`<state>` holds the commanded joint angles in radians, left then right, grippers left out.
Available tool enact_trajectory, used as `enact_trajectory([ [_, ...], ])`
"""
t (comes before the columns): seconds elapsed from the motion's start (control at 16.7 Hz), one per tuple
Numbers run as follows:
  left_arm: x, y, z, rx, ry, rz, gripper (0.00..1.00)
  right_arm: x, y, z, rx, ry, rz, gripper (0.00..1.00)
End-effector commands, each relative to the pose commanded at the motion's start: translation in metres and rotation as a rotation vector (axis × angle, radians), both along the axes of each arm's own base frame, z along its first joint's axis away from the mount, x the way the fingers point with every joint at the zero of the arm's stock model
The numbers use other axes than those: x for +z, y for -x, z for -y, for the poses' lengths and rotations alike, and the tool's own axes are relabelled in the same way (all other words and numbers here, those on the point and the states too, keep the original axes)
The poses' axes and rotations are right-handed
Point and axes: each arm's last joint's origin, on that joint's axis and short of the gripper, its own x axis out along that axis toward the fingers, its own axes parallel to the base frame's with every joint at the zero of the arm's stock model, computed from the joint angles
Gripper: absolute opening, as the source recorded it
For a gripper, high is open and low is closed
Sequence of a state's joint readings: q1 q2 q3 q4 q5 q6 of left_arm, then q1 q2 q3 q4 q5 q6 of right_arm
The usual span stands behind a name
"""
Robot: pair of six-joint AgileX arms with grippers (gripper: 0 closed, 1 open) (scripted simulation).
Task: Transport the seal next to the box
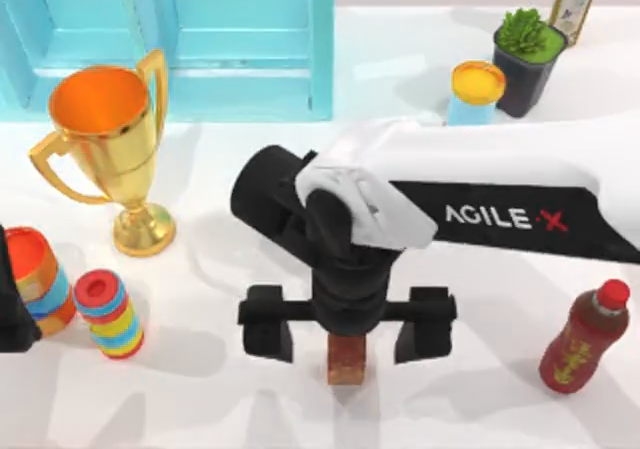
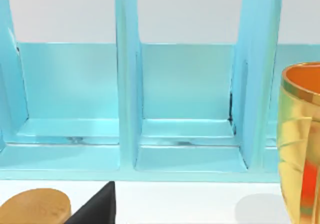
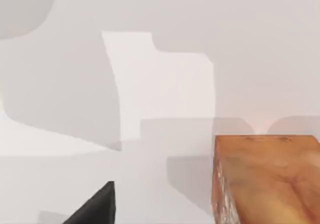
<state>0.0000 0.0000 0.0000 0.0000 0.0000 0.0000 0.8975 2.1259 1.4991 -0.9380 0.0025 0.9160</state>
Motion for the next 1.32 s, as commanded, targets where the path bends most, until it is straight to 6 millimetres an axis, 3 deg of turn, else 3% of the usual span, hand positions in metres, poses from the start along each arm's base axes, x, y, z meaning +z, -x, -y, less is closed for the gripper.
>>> enact_trajectory([
  [0.3,0.0,0.0,0.0,0.0,0.0,0.0,1.0,-0.0082,0.0012,0.0014,0.0,0.005,-0.004,1.0],
  [1.08,0.0,0.0,0.0,0.0,0.0,0.0,1.0,-0.0082,0.0012,0.0014,0.0,0.005,-0.004,0.02],
  [1.32,0.0,0.0,0.0,0.0,0.0,0.0,1.0,-0.0082,0.0012,0.0014,0.0,0.005,-0.004,0.0],
])
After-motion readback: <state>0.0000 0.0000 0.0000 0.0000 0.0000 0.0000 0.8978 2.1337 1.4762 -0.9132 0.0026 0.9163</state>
